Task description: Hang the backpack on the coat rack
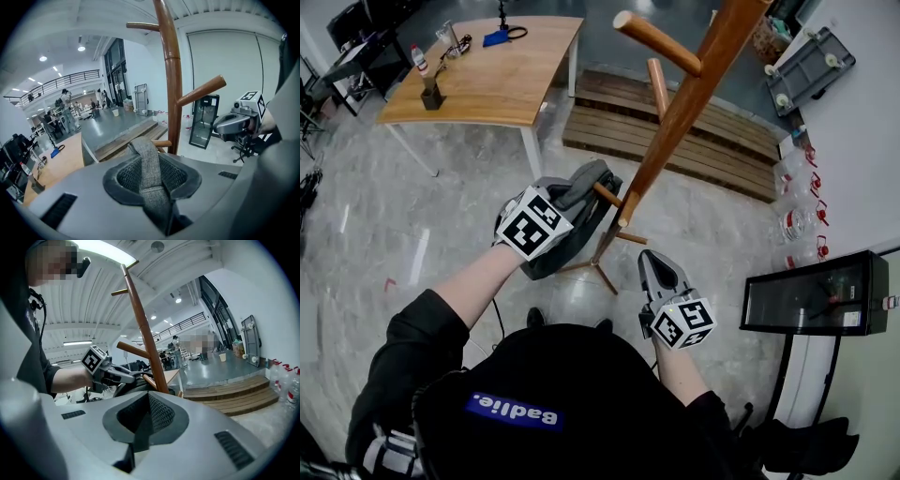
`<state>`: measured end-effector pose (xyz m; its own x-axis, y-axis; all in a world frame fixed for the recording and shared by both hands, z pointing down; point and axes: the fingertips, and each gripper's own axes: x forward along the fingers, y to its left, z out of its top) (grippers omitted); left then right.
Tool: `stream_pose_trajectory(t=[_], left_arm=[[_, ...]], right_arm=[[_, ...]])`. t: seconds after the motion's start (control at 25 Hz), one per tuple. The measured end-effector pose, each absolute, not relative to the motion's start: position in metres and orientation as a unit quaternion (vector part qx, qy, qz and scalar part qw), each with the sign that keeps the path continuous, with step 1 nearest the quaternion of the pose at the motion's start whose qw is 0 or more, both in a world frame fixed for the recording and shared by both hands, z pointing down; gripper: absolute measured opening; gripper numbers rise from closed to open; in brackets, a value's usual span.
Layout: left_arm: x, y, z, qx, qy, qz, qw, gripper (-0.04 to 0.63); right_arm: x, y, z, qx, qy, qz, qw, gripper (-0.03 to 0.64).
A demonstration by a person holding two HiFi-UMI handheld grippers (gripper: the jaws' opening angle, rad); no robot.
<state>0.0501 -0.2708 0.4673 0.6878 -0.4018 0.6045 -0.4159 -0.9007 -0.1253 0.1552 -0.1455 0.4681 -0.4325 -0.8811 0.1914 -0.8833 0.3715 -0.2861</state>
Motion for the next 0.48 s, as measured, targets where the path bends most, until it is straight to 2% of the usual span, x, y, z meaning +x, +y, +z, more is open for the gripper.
stream_pose_trajectory(t=[0.48], left_arm=[[0.060,-0.267,0.482,0.911,-0.226,0.344,0.012,0.104]], right_arm=[[0.169,-0.216,0.460,0.534,-0.835,0.128,0.040,-0.003]])
